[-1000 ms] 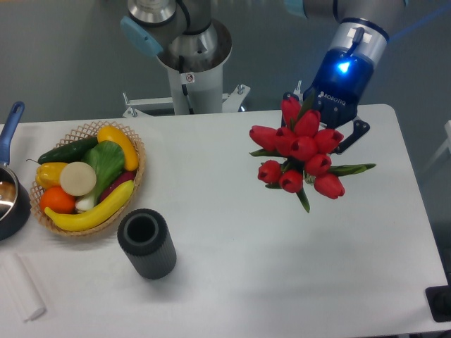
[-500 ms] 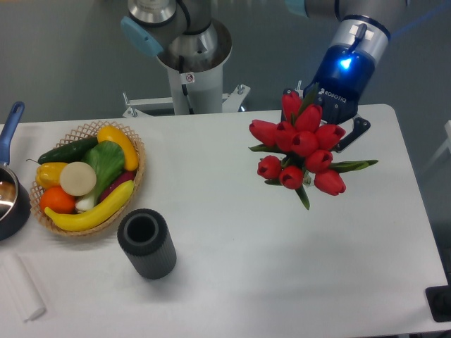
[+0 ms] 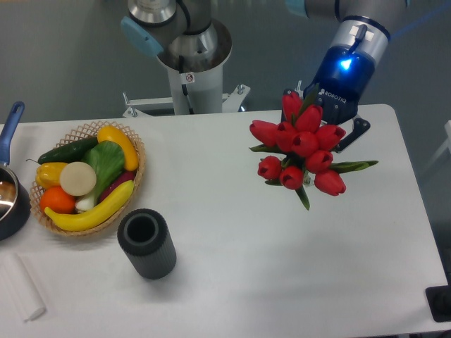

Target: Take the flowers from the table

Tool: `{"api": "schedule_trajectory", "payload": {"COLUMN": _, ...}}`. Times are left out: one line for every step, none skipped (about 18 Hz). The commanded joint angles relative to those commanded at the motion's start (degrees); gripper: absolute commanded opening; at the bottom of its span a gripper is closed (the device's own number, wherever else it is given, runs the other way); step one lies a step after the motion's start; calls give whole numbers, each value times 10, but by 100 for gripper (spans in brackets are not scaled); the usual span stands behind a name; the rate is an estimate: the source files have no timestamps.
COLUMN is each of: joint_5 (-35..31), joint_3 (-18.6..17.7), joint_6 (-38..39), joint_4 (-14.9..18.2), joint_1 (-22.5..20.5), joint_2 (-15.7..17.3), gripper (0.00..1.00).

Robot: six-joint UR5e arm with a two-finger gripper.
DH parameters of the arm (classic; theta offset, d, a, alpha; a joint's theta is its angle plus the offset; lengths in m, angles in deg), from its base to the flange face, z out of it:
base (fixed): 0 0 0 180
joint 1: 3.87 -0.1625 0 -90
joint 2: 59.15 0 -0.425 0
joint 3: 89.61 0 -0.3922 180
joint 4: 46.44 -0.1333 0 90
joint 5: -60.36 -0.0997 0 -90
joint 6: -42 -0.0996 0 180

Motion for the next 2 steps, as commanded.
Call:
{"api": "schedule_trajectory", "payload": {"joint_5": 0, "joint_3": 0, "joint_6": 0, "joint_4": 0, "joint_1": 0, "joint_2": 0, "gripper": 41}}
{"api": "schedule_trajectory", "payload": {"joint_5": 1, "joint_3": 0, "joint_6": 0, "joint_4": 0, "joint_1": 0, "joint_2": 0, "gripper": 41}}
